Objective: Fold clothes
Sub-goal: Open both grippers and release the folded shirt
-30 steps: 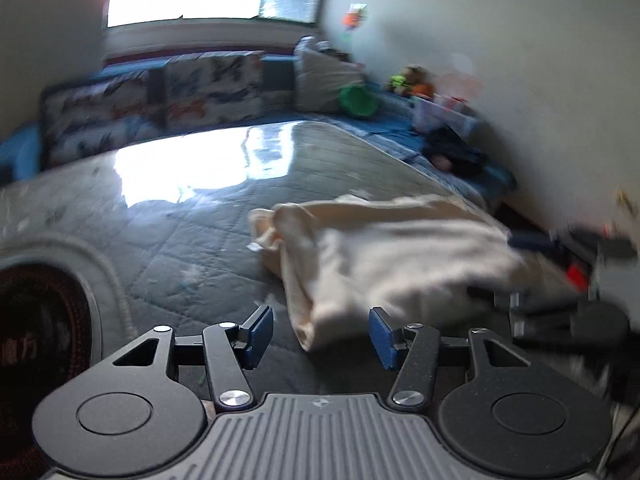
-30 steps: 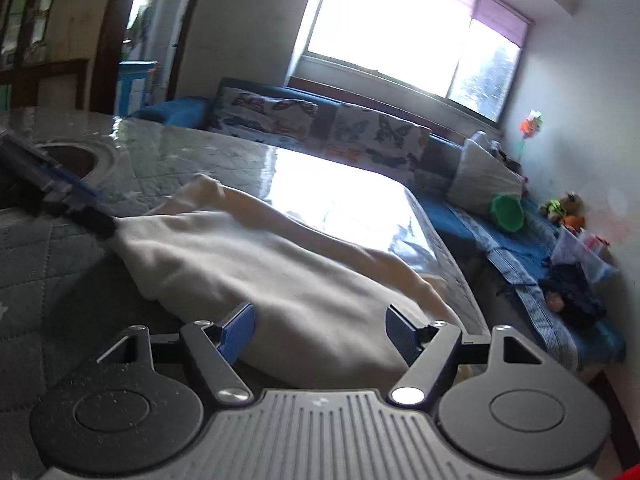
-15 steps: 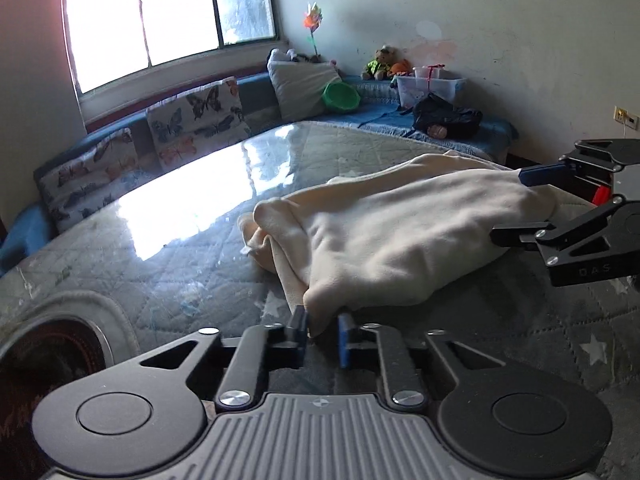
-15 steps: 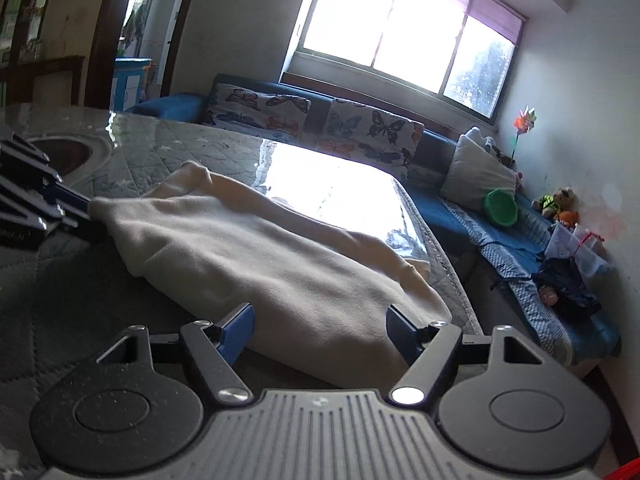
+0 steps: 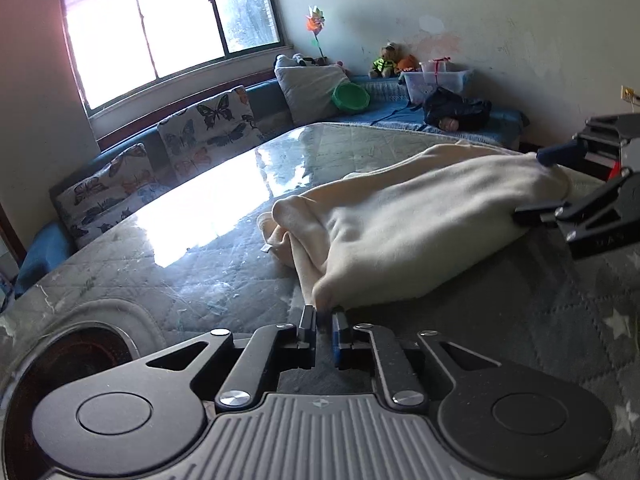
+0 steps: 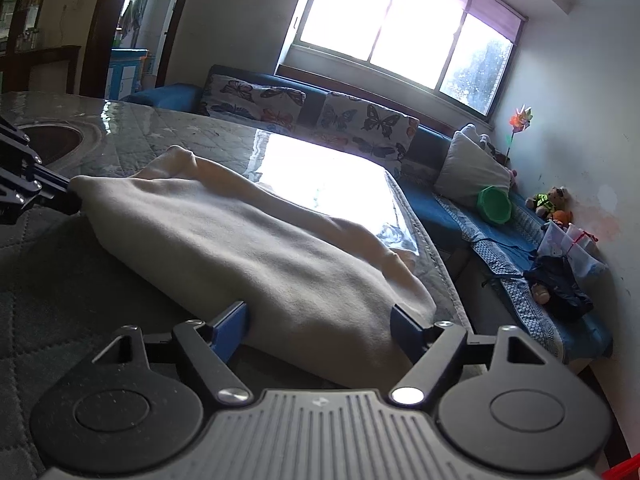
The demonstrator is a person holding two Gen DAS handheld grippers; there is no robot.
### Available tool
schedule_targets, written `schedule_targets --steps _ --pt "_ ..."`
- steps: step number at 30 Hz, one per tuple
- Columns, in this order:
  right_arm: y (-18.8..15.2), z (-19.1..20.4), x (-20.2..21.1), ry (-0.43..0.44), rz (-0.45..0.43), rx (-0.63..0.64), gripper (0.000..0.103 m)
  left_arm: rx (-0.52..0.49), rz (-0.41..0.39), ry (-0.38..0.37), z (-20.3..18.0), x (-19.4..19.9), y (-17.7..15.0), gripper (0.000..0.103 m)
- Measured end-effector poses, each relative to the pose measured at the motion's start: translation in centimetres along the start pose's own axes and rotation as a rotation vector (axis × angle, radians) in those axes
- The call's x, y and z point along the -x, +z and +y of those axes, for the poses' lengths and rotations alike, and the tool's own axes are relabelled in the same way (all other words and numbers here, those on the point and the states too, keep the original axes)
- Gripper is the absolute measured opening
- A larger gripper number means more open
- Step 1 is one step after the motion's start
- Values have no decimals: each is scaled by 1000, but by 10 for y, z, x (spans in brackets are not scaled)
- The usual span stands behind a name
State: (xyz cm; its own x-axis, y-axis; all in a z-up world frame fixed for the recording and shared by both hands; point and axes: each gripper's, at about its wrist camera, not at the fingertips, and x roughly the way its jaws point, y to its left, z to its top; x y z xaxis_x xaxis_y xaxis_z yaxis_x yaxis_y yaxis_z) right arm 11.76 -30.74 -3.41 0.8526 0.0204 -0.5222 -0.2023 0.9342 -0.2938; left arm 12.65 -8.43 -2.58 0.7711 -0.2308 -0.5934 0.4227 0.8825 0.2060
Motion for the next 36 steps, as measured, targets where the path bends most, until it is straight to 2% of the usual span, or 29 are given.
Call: schedule_targets --steps 5,9,10,11,13,14,19,22,23,24,26,31,33,35,36 --pt "8 -8 15 -13 -46 -45 78 84 -56 7 14 17 14 19" --pt "13 -22 13 -36 -62 -121 74 147 -89 -56 8 19 31 19" --pt "13 -26 11 -23 -56 -157 68 151 -87 -66 4 16 35 19" --pt "13 -30 8 -1 -47 -193 58 155 -83 -76 1 11 37 19" --pt "10 -39 2 53 -26 -285 47 164 -69 -102 -5 1 40 19" --pt "8 -43 0 76 -15 -328 47 170 -58 -118 -7 -4 41 19" --pt "-7 -49 -9 71 23 -351 41 166 0 -116 -9 -24 34 19" --pt "-4 -50 -8 74 25 -346 42 175 -1 -120 -5 -23 32 20" --pt "0 -50 -7 74 20 -343 42 180 -1 -121 -5 -21 33 23" --pt "3 -50 -5 74 15 -340 42 185 -1 -121 -4 -19 34 33" --pt "10 -50 -7 76 6 -342 43 202 -5 -127 -4 -17 36 45" --pt "11 -45 -21 79 31 -343 45 213 28 -116 -6 -16 36 51" --pt "8 -43 -26 77 46 -341 47 218 30 -113 -5 -13 35 57" --pt "9 -42 -19 69 28 -345 60 224 34 -106 -4 -9 34 63" --pt "9 -41 -16 67 22 -347 62 228 37 -100 -3 -8 34 66"
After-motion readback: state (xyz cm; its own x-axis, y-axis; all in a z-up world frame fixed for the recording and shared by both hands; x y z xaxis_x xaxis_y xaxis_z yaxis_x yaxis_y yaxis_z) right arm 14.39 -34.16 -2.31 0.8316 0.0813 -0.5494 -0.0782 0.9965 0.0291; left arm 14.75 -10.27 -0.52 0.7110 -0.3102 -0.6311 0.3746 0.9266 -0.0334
